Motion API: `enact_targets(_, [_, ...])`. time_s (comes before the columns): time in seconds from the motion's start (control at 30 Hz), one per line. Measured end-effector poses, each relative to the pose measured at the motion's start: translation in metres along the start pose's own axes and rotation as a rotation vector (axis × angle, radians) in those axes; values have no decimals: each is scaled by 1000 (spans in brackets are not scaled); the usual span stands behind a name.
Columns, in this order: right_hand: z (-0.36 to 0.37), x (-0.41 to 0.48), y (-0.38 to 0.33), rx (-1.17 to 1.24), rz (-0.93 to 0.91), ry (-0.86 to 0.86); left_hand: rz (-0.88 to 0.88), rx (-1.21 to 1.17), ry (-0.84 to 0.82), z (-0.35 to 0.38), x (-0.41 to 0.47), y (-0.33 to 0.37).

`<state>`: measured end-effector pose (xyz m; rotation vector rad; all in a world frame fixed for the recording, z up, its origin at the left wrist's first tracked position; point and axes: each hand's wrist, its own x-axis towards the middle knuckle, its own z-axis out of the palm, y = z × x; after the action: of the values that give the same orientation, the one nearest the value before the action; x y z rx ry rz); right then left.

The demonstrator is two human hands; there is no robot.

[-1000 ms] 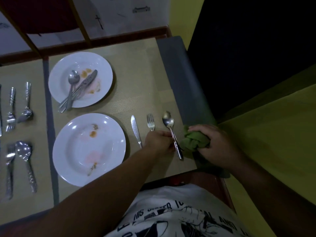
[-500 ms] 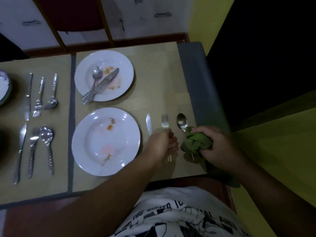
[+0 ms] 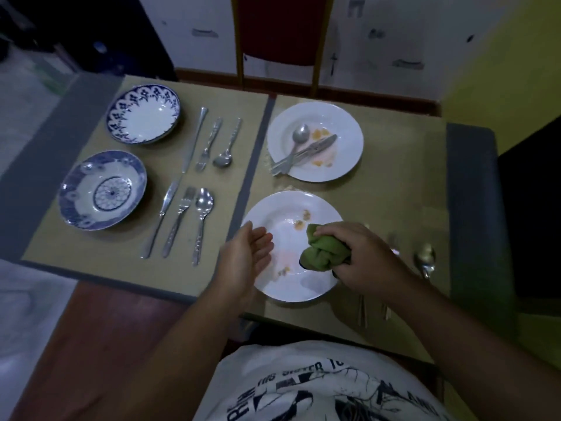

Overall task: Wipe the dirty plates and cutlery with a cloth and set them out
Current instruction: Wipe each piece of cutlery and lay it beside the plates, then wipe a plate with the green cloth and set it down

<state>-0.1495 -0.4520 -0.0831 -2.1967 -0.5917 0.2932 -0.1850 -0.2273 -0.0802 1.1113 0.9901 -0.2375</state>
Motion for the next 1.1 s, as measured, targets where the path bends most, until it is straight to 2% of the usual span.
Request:
enact_targets(0.13, [14,26,-11,-29,-28,-24,177,156,172,-35,17,10])
enact_targets(0.2, [19,35,-15,-36,-30,-15,189,247,133,-46,27,8])
enact_targets(0.37, [29,47,-20,-81,42,-23,-65,300,-86,-44,53,8])
enact_targets(0.5, [32,49,-20,-70,114,-61,-94,364,-210,-46,62,8])
enact_targets(0.6, [29,50,-22,-43,174,-70,-78,373,-274,-50,61,10])
enact_targets(0.73, [21,53,-27,-86,278,16,9,382,-296,-57,51,16])
enact_targets(0.83, [21,59,-38,-126,302,-57,97,378,-275,-58,41,17])
enact_targets(0.9, [29,57,-46,-239,268,-79,155,341,-249,-58,34,17])
enact_targets(0.97, [40,54,-51,-313,256,-3,178,300,-272,-58,26,16])
enact_targets(1.1, [56,58,-65,-281,324,182,229,275,-385,-58,16,20])
